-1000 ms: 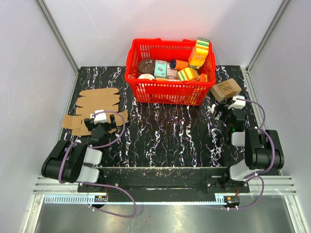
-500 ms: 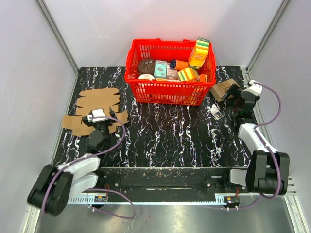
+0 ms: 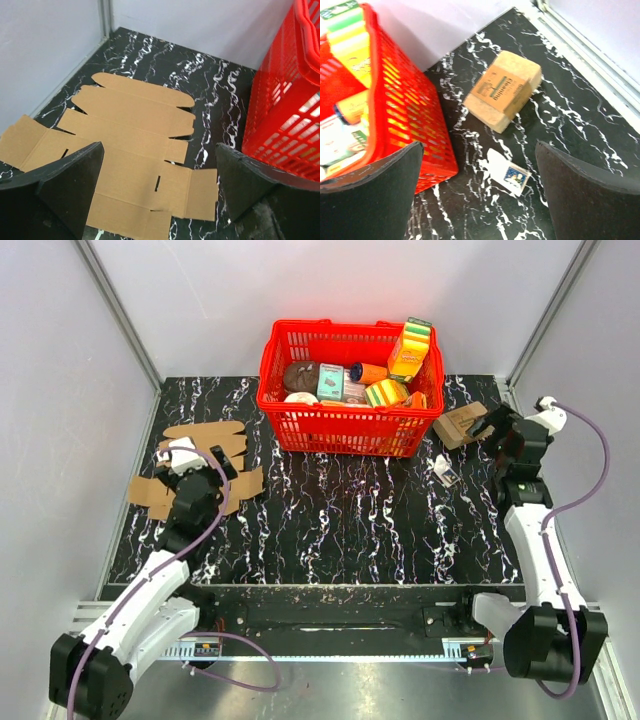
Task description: Fold the paper box
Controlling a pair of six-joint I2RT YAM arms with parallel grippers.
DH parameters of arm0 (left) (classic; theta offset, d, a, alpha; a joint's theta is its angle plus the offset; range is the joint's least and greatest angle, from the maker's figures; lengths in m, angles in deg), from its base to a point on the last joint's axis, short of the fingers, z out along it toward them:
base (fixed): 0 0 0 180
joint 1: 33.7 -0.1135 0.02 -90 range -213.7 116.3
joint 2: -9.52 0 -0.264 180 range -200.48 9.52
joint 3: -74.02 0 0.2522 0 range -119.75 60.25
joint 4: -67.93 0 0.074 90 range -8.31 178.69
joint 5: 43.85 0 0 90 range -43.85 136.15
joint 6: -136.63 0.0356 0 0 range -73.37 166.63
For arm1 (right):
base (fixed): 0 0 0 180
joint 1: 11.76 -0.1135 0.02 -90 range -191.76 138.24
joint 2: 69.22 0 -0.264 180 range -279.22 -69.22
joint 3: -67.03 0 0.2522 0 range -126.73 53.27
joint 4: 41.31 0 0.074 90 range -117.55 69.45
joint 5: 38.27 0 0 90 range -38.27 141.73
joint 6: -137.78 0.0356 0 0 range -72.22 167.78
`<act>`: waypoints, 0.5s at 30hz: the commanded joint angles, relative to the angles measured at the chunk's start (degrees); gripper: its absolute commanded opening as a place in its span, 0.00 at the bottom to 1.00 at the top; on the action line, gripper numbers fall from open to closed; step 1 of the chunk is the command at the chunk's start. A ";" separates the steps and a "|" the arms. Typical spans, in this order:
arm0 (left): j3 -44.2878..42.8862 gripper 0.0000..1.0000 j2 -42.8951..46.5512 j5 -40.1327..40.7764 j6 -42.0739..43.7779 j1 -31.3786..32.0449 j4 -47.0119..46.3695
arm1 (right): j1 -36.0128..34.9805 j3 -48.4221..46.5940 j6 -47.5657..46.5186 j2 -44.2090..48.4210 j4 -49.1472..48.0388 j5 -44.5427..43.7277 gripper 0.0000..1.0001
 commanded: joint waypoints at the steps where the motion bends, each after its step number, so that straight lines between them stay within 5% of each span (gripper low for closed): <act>1: -6.68 0.99 0.68 -8.46 -3.76 -1.00 13.82 | -1.46 -7.02 -0.34 1.78 6.56 6.78 0.99; 6: -12.49 0.99 -3.89 -19.29 -7.01 -6.36 23.31 | -8.21 -11.42 -0.34 3.09 9.12 8.53 1.00; 15: -13.19 0.99 -6.79 -28.42 -7.98 -6.37 24.11 | -20.10 -12.92 1.59 3.89 9.56 13.72 0.98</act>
